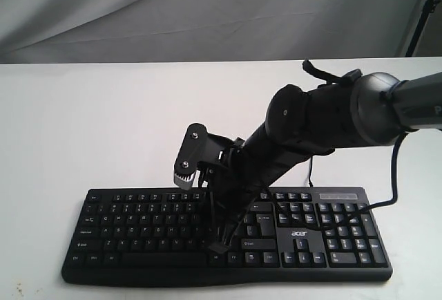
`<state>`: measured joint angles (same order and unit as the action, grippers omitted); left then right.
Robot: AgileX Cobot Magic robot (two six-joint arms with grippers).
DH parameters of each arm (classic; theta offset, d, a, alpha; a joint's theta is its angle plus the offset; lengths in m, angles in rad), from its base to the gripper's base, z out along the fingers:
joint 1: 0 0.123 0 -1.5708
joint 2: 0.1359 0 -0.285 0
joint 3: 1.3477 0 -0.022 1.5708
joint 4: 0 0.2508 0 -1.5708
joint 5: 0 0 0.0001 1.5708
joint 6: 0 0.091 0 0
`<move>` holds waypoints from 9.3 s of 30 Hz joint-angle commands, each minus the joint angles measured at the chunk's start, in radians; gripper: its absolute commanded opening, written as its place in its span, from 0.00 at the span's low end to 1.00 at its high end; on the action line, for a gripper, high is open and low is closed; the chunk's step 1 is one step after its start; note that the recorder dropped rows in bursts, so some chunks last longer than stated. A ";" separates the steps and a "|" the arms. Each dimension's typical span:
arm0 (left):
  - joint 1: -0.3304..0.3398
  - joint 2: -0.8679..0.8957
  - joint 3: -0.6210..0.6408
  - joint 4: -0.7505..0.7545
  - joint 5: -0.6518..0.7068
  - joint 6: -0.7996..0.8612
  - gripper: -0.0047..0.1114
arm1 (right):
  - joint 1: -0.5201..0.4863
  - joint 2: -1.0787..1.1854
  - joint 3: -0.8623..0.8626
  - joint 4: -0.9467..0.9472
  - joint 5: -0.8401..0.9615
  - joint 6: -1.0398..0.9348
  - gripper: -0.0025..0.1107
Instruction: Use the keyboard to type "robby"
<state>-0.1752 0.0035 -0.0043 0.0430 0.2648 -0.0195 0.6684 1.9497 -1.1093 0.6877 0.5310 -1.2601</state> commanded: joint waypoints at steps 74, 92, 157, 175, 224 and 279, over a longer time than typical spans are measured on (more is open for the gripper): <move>-0.006 -0.003 0.004 0.005 -0.006 -0.003 0.04 | 0.111 0.070 -0.109 0.179 0.106 -0.122 0.02; -0.006 -0.003 0.004 0.005 -0.006 -0.003 0.04 | 0.110 0.091 -0.109 0.186 0.104 -0.126 0.02; -0.006 -0.003 0.004 0.005 -0.006 -0.003 0.04 | 0.110 0.049 -0.115 0.142 0.096 -0.057 0.02; -0.006 -0.003 0.004 0.005 -0.006 -0.003 0.04 | 0.110 0.081 -0.115 0.154 0.099 -0.070 0.02; -0.006 -0.003 0.004 0.005 -0.006 -0.003 0.04 | 0.027 0.082 -0.207 0.105 0.170 -0.033 0.02; -0.006 -0.003 0.004 0.005 -0.006 -0.003 0.04 | 0.027 -0.080 -0.207 0.104 0.134 -0.062 0.02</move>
<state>-0.1752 0.0035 -0.0043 0.0430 0.2648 -0.0195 0.6985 1.9510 -1.3163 0.7994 0.6657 -1.3275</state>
